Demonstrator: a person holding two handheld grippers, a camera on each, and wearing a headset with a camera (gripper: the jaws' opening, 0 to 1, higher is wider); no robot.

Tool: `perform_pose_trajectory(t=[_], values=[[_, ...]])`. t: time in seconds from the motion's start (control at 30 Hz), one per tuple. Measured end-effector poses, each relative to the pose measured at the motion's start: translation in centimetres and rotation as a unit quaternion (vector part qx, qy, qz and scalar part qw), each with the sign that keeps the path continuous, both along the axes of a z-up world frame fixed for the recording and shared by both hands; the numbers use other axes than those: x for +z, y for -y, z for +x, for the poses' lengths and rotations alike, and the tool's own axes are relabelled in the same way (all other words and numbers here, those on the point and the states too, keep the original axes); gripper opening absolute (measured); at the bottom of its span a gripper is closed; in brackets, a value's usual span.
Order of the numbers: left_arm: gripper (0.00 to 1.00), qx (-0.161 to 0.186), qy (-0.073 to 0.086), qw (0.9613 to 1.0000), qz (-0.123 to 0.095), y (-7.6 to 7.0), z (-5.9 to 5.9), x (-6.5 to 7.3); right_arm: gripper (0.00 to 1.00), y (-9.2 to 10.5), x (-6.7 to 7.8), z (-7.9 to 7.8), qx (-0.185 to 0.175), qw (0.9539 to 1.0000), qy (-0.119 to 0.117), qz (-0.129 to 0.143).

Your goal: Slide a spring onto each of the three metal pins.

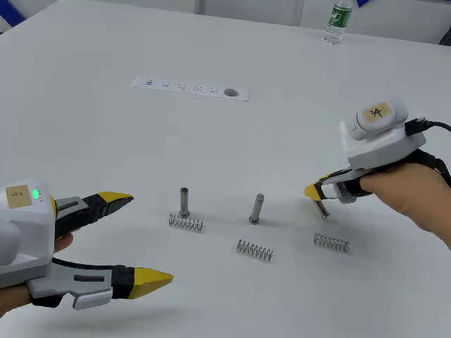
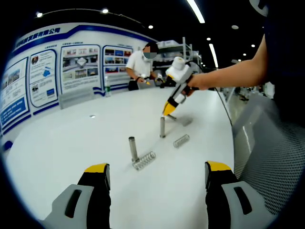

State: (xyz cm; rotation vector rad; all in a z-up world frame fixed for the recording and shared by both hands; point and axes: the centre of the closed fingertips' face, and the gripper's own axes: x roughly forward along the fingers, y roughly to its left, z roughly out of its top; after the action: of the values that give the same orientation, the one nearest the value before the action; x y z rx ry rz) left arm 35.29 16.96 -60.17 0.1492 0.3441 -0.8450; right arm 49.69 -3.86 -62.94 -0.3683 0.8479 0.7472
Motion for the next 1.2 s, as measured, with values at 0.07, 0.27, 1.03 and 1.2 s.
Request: perform_pose_trajectory(t=[0.07,0.27,1.03,1.2], values=[[0.83,0.0,0.0,1.0,0.001,0.0,-0.1,0.0,0.09,0.2,0.3,-0.3,-0.001,1.0,0.005,0.002],[0.83,-0.002,0.0,1.0,0.002,0.1,-0.1,0.1,0.09,0.9,0.9,-0.8,-0.013,0.9997,0.014,0.014],[0.83,-0.004,0.004,1.0,0.002,0.3,-0.2,0.5,0.09,1.4,1.4,-3.1,-0.031,0.9975,0.031,0.057],[0.83,-0.004,0.004,1.0,0.001,0.4,-0.2,0.4,0.09,1.4,1.4,-3.5,-0.03,0.9975,0.032,0.056]])
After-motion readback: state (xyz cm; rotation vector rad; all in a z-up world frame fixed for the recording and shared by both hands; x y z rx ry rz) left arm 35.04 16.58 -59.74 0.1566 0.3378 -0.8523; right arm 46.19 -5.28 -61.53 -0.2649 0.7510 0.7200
